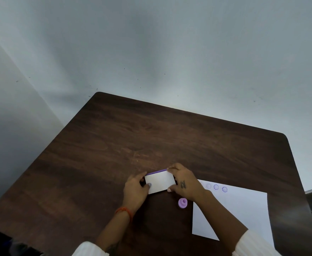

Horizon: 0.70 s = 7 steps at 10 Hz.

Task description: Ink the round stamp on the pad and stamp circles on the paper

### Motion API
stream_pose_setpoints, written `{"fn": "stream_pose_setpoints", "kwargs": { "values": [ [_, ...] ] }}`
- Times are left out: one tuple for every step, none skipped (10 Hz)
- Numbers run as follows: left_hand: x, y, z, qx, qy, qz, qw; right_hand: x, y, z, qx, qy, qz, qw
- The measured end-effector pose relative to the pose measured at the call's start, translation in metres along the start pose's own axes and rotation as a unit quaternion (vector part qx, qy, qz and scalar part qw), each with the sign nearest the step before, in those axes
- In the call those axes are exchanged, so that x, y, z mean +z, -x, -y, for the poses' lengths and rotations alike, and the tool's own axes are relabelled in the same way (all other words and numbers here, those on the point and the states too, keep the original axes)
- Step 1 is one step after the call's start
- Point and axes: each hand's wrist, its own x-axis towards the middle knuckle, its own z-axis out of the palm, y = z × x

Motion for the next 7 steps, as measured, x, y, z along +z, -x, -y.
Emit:
{"fn": "stream_pose_setpoints", "kwargs": {
  "values": [
    [-0.002,-0.003,0.0,0.005,-0.01,-0.002,1.0,-0.003,-0.001,0.001,0.0,0.007,0.008,1.0],
    [-0.003,-0.005,0.0,0.004,0.004,0.005,1.0,-0.004,-0.003,0.002,0.004,0.017,0.02,1.0],
    [-0.004,-0.006,-0.001,0.0,0.009,0.008,1.0,-0.006,-0.004,0.005,0.007,0.035,0.028,0.999],
    [-0.004,-0.008,0.0,0.005,0.013,0.001,1.0,-0.007,-0.004,0.007,0.002,0.053,0.03,0.998],
    [-0.005,-0.007,-0.003,0.004,-0.002,0.001,1.0,-0.008,-0.003,0.01,0.006,0.062,0.034,0.997],
    [-0.004,-0.001,-0.005,0.026,-0.032,-0.009,0.999,-0.009,-0.002,0.011,0.004,0.071,0.043,0.997],
    [-0.006,0.007,-0.007,0.065,-0.066,-0.063,0.994,-0.009,0.001,0.016,-0.002,0.055,0.009,0.998]
  ]
}}
